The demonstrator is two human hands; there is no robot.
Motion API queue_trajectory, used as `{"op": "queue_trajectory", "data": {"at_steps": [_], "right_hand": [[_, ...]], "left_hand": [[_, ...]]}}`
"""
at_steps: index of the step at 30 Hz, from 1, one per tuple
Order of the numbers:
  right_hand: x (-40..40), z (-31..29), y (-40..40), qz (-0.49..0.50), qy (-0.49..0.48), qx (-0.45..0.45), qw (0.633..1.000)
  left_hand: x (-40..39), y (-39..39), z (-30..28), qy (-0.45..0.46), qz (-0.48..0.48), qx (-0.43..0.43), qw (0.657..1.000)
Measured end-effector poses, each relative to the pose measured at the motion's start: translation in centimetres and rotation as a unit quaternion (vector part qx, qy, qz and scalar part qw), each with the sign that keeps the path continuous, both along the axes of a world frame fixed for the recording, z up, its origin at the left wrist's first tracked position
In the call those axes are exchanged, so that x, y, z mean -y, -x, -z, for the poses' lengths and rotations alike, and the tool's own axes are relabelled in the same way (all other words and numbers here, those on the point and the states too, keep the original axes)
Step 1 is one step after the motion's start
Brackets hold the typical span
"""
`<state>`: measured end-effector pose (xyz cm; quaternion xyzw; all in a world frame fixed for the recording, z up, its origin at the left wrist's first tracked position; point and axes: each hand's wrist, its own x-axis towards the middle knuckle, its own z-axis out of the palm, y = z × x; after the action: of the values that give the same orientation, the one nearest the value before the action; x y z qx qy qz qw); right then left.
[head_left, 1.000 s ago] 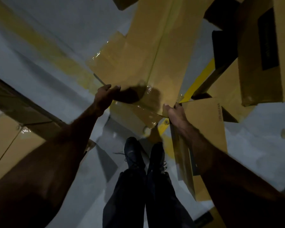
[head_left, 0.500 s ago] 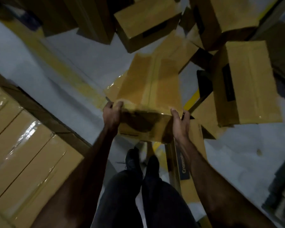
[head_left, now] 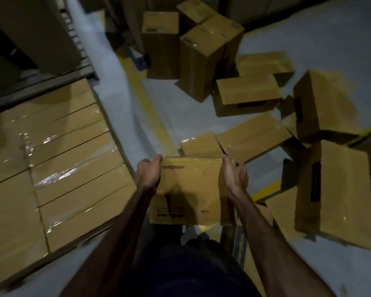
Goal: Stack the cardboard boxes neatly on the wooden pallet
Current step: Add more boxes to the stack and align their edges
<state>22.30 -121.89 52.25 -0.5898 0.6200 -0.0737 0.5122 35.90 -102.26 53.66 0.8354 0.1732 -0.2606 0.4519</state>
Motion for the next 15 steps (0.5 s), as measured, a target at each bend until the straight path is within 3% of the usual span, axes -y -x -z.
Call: {"op": "queue_trajectory", "data": {"at_steps": [7, 15], "right_hand": [[-3.3, -3.0, -14.9, -0.145, 0.038, 0.01, 0.989], [-6.1, -7.1, -32.4, -0.245, 0.095, 0.05, 0.964]], "left_hand": [[-7.0, -9.2, -1.1, 0.027, -0.139, -0.017, 0.99], [-10.7, -21.4, -2.9, 0.07, -0.257, 0.07, 0.961]]}}
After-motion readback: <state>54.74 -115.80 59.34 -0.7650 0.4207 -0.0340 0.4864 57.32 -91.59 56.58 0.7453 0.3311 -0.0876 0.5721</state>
